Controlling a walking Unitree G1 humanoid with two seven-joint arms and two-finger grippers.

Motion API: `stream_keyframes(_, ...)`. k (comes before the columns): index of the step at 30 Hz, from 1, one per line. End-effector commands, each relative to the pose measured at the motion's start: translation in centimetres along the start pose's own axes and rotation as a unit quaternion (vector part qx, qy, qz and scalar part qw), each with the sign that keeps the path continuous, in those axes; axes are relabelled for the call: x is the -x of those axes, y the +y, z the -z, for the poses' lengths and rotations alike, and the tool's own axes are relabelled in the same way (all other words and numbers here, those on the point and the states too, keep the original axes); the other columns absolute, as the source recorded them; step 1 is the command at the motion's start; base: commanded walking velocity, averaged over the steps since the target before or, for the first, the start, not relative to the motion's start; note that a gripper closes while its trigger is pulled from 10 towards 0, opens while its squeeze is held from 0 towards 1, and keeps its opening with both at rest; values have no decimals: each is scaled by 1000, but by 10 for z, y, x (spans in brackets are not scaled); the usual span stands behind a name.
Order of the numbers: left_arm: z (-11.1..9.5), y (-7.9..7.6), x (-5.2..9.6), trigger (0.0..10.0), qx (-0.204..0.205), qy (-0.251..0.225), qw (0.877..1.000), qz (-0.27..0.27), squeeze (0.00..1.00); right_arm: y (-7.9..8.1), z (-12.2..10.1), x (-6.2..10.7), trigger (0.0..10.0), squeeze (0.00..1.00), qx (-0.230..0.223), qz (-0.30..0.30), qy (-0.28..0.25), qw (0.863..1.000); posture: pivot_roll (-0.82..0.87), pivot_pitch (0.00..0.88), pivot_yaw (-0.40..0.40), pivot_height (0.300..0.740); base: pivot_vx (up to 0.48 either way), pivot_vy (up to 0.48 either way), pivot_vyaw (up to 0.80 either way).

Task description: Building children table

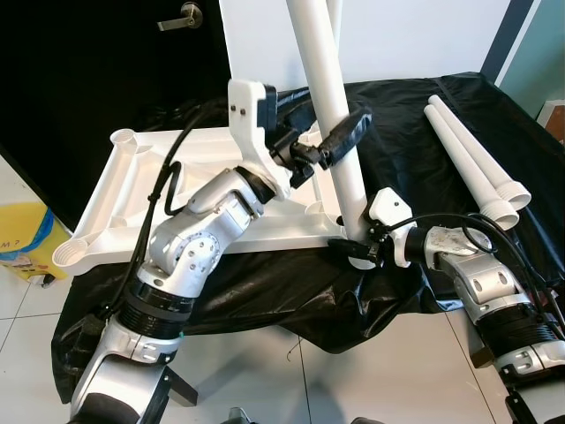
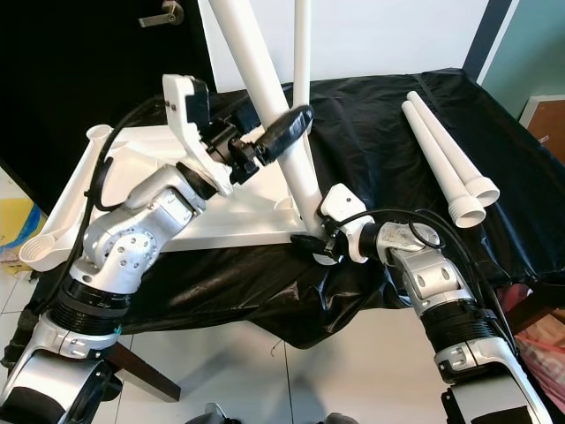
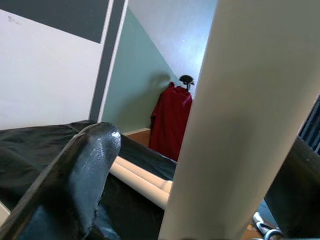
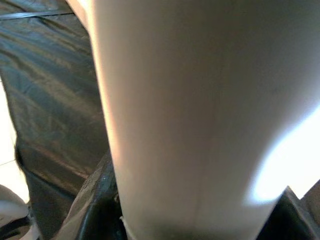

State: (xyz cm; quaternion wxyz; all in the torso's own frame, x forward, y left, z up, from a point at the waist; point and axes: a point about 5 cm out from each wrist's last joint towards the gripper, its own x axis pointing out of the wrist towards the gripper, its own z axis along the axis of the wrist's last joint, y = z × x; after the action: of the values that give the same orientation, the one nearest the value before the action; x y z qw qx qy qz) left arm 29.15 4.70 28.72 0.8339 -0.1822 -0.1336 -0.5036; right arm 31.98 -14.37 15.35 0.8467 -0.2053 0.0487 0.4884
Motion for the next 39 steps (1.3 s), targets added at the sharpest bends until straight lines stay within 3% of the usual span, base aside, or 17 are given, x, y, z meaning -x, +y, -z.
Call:
stream_keyframes(1, -3, -31, 6, 4667, -2, 9, 956, 292, 0, 3, 1, 0, 10000, 0, -2, -11, 0, 1000, -147, 0, 37, 740, 0, 0, 0)
stream_keyframes(2, -3, -31, 6, 4667, -2, 9, 956, 292, 0, 3, 1, 0, 10000, 0, -2, -11, 0, 1000, -147, 0, 37, 740, 0, 0, 0)
stream_keyframes(3, -1, -31, 5, 0, -1, 13, 955, 296, 0, 4, 3, 0, 10000, 0, -4, -13, 1, 1000, -152, 0, 39, 740, 0, 0, 0)
stream_keyframes(13, -1, -32, 5, 0, 1, 16, 956, 294, 0, 5, 3, 1, 10000, 0, -9, -15, 0, 1000, -157, 0, 40, 740, 0, 0, 0)
stream_keyframes(22, -3, -27, 3, 0, -19, 13, 965, 262, 0, 3, 6, 1, 10000, 0, -27, 8, -5, 1000, -159, 0, 37, 740, 0, 0, 0)
stream_keyframes(23, -2, -26, 1, 10000, -31, 20, 968, 248, 0, 1, 5, 1, 10000, 918, -33, 21, -12, 999, -158, 0, 37, 740, 0, 0, 0)
stream_keyframes(24, -1, -25, 0, 10000, -39, 25, 970, 238, 0, 0, 4, 1, 10000, 918, -38, 29, -18, 999, -158, 0, 37, 740, 0, 0, 0)
stream_keyframes(25, -1, -24, -2, 10000, -53, 29, 973, 224, 0, -2, 2, 0, 10000, 1000, -43, 38, -26, 998, -158, 0, 37, 740, 0, 0, 0)
stream_keyframes(31, -5, -22, -9, 10000, -78, 37, 981, 173, 0, -4, -2, -2, 10000, 1000, -47, 61, -47, 996, -155, 0, 39, 740, 0, 0, 0)
stream_keyframes(38, -15, -8, -21, 10000, -64, 28, 995, 75, 0, -5, -11, -10, 10000, 1000, -39, 118, -82, 989, -153, 0, 41, 740, 0, 0, 0)
stream_keyframes(39, -16, -4, -24, 10000, -63, 24, 996, 52, 0, -5, -13, -12, 10000, 0, -37, 126, -84, 988, -149, 0, 36, 740, 0, 0, 0)
